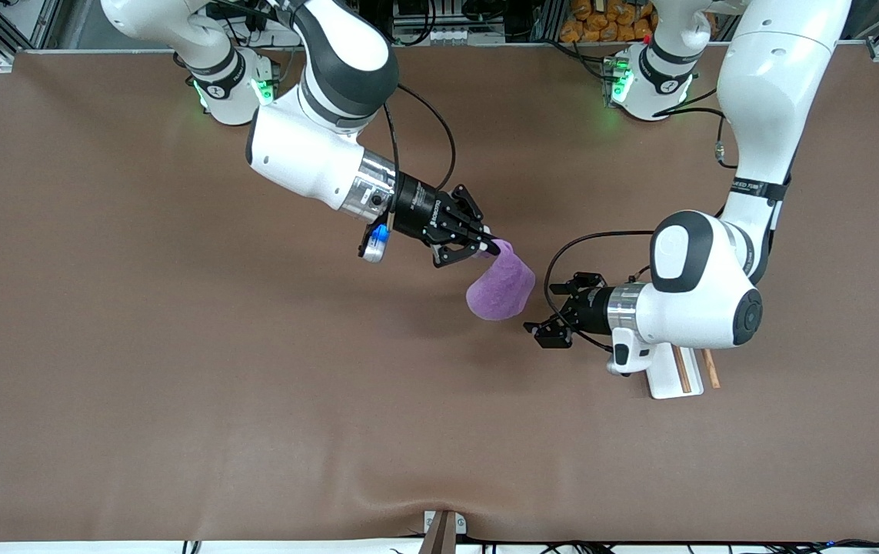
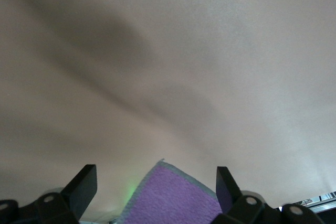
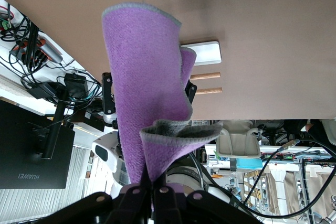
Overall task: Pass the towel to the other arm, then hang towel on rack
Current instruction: 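Close the left gripper on the hanging towel below the right gripper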
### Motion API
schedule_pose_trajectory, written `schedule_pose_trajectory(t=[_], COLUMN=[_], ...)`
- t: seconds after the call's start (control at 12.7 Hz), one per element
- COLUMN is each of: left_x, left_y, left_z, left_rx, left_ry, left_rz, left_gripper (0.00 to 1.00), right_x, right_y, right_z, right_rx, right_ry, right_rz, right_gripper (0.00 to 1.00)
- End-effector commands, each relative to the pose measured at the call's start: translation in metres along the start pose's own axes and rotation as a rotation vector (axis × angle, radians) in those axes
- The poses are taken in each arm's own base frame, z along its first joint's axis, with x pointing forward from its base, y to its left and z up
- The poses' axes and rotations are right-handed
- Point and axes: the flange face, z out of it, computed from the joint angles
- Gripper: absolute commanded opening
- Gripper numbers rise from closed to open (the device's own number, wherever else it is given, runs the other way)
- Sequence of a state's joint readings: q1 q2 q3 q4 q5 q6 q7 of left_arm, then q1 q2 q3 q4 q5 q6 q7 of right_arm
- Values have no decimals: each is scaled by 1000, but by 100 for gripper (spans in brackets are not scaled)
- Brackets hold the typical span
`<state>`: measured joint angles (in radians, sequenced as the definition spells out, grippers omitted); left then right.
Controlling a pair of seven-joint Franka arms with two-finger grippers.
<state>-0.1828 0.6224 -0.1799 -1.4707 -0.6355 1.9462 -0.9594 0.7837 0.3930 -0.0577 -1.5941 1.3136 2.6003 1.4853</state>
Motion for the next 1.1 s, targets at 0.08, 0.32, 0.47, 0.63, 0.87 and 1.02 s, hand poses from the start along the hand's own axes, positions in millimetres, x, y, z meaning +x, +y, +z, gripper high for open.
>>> schedule_pose_trajectory(t=[0.08, 0.32, 0.47, 0.63, 0.87, 1.02], left_x=[-4, -5, -11, -13, -12, -18], left_y=[14, 17, 20, 20, 19, 19], left_z=[20, 20, 23, 23, 25, 31], left_rx=[-52, -86, -91, -89, -81, -69], left_ry=[-29, -53, -62, -58, -52, -53], left_rz=[-52, -72, -91, -98, -95, -86], left_gripper=[100, 100, 100, 100, 100, 100], right_x=[-3, -3, -4, -3, -2, -2], right_y=[-1, -2, -3, -2, -3, -4], right_z=[1, 1, 0, 0, 0, -1], right_rx=[0, 0, 1, 0, 2, 1], right_ry=[-12, -12, -13, -12, -12, -12], right_rz=[10, 11, 10, 11, 12, 13], right_gripper=[0, 0, 0, 0, 0, 0])
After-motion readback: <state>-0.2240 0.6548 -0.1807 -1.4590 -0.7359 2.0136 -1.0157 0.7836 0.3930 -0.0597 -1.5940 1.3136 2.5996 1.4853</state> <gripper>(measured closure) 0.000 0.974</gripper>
